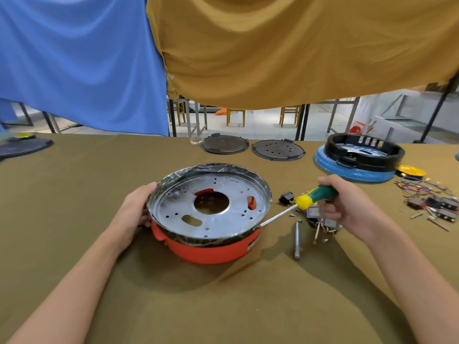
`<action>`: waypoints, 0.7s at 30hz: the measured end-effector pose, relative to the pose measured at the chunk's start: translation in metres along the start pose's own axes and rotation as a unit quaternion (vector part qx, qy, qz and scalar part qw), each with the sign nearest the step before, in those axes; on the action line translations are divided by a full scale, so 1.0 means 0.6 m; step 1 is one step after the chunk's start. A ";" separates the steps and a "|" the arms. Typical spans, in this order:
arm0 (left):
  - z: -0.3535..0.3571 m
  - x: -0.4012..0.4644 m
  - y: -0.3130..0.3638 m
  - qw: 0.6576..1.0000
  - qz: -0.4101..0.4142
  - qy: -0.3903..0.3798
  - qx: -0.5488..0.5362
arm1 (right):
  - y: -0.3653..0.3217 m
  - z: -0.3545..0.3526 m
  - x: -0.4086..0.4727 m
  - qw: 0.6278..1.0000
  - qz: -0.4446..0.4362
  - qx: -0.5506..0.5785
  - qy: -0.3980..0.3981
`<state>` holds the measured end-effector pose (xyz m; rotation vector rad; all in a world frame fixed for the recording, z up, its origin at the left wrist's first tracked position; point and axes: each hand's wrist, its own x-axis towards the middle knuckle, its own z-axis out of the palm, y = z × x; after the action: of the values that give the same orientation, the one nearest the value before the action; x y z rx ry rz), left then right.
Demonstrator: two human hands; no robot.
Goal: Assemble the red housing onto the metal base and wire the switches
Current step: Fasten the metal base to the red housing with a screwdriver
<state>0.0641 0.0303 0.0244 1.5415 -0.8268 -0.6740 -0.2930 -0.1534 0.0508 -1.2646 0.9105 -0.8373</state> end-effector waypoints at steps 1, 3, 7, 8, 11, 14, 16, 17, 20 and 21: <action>-0.001 0.000 -0.002 1.000 0.006 0.002 -0.001 | -0.001 -0.005 -0.001 0.999 0.012 0.042 -0.016; -0.002 0.001 -0.006 1.000 0.014 0.010 -0.006 | -0.003 -0.014 -0.003 0.992 0.020 0.115 -0.037; -0.002 0.003 -0.012 0.999 0.029 0.027 -0.013 | -0.006 -0.022 -0.011 0.980 0.012 0.193 -0.052; -0.001 0.003 -0.013 0.999 0.029 0.027 -0.015 | -0.007 -0.020 -0.013 0.978 0.012 0.202 -0.056; -0.002 0.004 -0.016 0.999 0.031 0.026 -0.017 | -0.006 -0.012 -0.017 0.971 0.018 0.225 -0.076; -0.003 0.006 -0.019 0.999 0.034 0.025 -0.014 | -0.009 -0.003 -0.022 0.978 0.022 0.156 -0.138; -0.003 0.007 -0.019 0.999 0.034 0.028 -0.011 | -0.011 0.004 -0.026 0.981 0.030 0.070 -0.176; -0.003 0.008 -0.020 0.999 0.035 0.034 -0.011 | -0.009 0.008 -0.026 0.982 0.032 0.028 -0.183; -0.002 0.012 -0.024 0.998 0.042 0.051 -0.019 | -0.002 0.022 -0.025 0.978 -0.019 -0.190 -0.082; -0.003 0.014 -0.027 0.997 0.045 0.057 -0.020 | 0.002 0.023 -0.023 0.956 -0.055 -0.287 -0.026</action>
<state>0.0724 0.0250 0.0090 1.4835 -0.7879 -0.5296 -0.2859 -0.1351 0.0521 -1.8451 1.0914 -0.6389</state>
